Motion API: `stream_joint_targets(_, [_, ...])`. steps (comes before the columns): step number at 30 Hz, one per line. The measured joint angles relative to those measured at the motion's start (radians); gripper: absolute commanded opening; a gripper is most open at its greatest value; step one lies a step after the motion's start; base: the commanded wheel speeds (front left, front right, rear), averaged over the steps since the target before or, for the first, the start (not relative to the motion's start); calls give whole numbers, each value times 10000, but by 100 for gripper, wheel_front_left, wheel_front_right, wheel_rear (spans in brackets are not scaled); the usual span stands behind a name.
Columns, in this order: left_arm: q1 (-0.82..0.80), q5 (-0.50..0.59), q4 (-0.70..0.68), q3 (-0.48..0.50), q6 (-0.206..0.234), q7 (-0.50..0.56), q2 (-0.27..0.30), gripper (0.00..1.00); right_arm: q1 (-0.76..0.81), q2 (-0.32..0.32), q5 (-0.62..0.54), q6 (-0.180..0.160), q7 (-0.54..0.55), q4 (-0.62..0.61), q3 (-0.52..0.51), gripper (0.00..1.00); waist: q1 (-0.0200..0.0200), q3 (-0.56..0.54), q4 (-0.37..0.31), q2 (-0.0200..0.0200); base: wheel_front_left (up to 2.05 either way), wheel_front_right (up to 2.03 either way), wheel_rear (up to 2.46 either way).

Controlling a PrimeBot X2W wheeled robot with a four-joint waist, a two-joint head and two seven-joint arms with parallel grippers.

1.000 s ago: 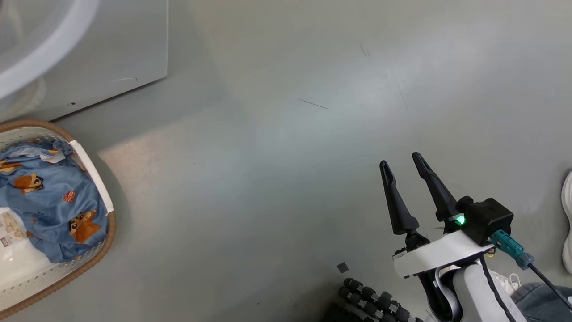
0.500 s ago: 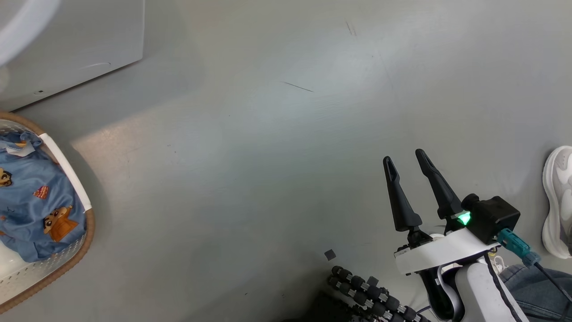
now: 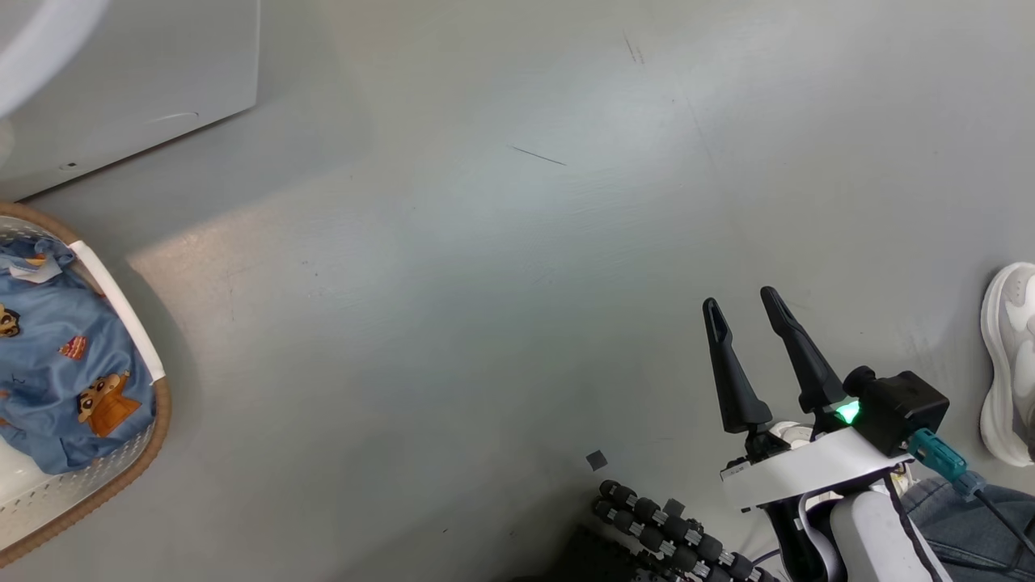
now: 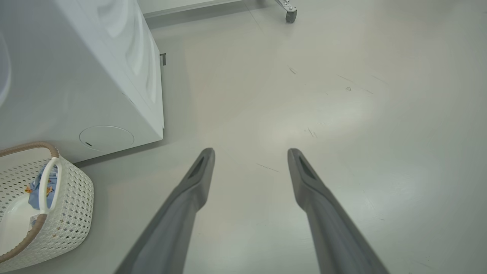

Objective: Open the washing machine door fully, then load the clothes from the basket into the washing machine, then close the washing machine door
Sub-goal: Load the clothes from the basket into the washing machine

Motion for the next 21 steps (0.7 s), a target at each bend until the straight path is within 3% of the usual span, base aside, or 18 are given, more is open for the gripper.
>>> stream_joint_targets(8, [-333, -12, 447, 40, 84, 487, -40, 100, -49, 2, 4, 0, 0, -2, 107, 100, 0, -95, 14, 0, 0, 0, 0])
stream_joint_targets(21, [-291, -207, 1202, 12, 263, 282, -1150, 100, -233, -4, -15, 0, 0, 17, -161, 100, 0, -580, 444, 0, 0, 0, 0])
